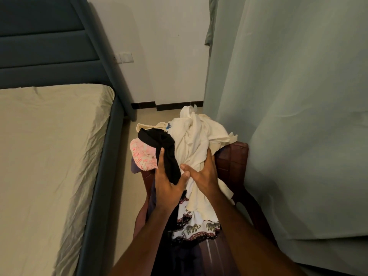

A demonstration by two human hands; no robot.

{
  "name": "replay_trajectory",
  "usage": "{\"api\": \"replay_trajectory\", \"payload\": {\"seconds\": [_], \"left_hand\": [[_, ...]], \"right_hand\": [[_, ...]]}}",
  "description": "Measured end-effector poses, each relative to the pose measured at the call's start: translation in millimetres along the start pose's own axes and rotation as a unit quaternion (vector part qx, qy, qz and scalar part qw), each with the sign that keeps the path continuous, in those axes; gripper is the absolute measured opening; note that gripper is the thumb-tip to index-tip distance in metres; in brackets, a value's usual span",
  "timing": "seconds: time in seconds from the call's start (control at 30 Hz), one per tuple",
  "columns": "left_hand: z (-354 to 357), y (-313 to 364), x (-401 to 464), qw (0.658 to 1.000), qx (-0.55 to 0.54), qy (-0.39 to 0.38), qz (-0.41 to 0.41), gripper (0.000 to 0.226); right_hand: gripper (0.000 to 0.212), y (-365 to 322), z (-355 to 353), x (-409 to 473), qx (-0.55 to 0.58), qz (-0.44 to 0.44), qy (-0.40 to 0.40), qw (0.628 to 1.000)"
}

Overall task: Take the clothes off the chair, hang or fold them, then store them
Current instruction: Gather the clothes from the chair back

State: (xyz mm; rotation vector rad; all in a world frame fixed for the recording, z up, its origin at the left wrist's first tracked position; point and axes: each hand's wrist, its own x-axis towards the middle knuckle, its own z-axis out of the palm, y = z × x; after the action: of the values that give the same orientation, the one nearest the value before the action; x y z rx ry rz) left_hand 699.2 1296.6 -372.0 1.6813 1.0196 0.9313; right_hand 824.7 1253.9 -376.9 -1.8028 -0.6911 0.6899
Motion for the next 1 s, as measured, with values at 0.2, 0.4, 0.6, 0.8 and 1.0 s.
{"api": "replay_trajectory", "payload": {"seconds": [0.2, 0.4, 0.6, 0.8, 1.0], "left_hand": [[-23, 14, 8, 1.000, -0.019, -0.009, 0.011, 0.091], [-67, 52, 17, 0.999, -0.022, 0.004, 0.034, 0.086], [-143, 75, 24, 0.997, -0.038, 0.043, 0.059, 0.082], [-244, 62, 25, 0.994, -0.040, 0.094, 0.046, 0.082], [-367, 16, 37, 0.993, -0.050, 0.107, 0.023, 0.084]], "right_hand": [[0.099, -29, 7, -3, -0.019, -0.033, 0.002, 0.999], [0.106, -77, 28, -17, -0.049, -0.076, 0.015, 0.996], [0.104, -145, 76, -33, -0.109, -0.143, -0.018, 0.984], [0.097, -195, 163, -60, -0.140, -0.196, -0.056, 0.969], [0.094, -227, 286, -89, -0.158, -0.209, -0.073, 0.962]]}}
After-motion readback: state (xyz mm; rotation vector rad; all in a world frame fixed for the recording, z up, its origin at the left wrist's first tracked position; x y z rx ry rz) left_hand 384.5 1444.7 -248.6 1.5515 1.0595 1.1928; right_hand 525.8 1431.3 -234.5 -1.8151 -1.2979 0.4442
